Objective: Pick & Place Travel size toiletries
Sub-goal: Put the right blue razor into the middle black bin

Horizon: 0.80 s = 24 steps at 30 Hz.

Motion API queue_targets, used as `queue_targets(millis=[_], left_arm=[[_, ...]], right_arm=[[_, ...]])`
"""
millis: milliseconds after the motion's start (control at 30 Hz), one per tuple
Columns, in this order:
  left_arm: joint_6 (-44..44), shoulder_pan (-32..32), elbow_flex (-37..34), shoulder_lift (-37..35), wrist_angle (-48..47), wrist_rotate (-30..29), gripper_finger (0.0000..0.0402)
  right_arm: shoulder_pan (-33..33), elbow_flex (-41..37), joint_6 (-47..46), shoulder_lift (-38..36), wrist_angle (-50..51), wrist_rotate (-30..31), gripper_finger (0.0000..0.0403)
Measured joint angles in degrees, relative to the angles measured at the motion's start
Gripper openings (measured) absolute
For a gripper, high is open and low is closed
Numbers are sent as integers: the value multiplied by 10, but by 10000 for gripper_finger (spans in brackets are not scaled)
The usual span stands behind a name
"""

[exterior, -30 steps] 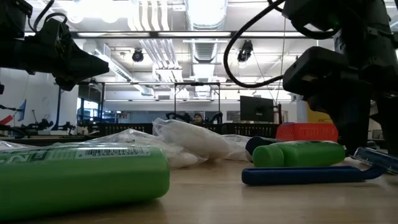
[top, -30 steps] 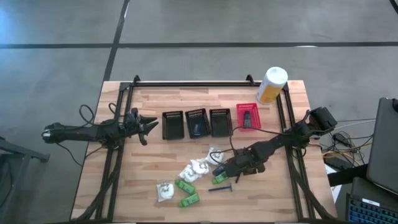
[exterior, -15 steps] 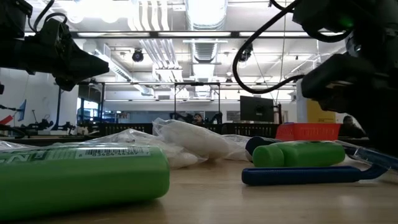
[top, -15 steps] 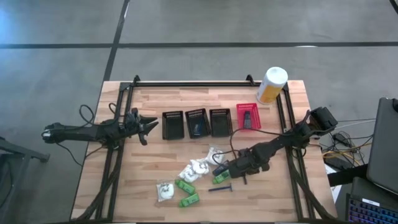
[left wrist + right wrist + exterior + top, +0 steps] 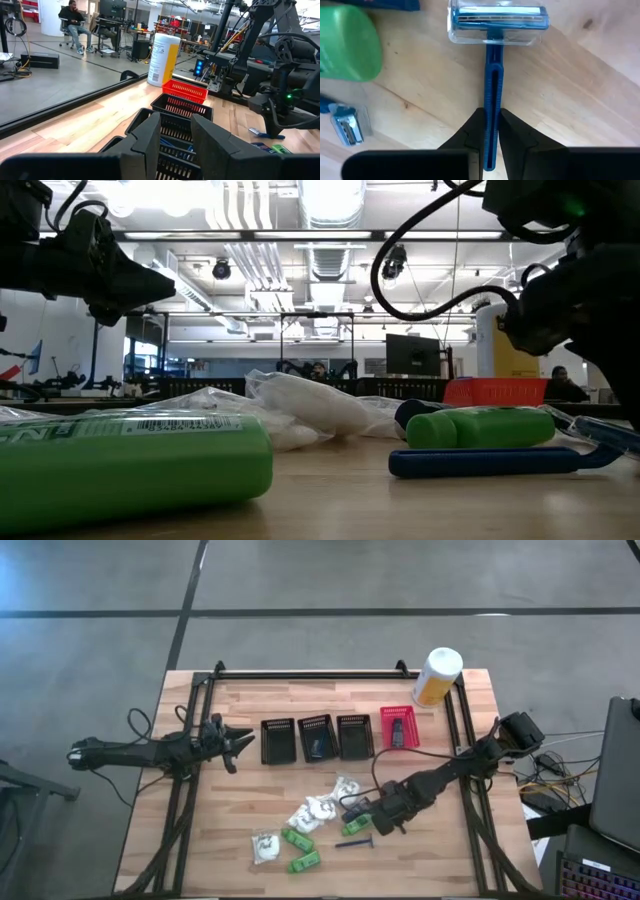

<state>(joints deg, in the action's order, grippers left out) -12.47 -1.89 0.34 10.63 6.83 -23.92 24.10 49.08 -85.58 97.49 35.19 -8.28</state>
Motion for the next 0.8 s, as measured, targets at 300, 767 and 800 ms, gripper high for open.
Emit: queue_targets(millis=[300,767,800], left_arm=[[-4,0,0,0,18,0,115],[-11,0,0,11,92,75,115],[-11,0,0,18,92,75,115]], right_arm=[[0,0,50,-16,11,21,34],[-15,82,198,-67,89,147,25],[-20,90,215,-67,90,146,25]])
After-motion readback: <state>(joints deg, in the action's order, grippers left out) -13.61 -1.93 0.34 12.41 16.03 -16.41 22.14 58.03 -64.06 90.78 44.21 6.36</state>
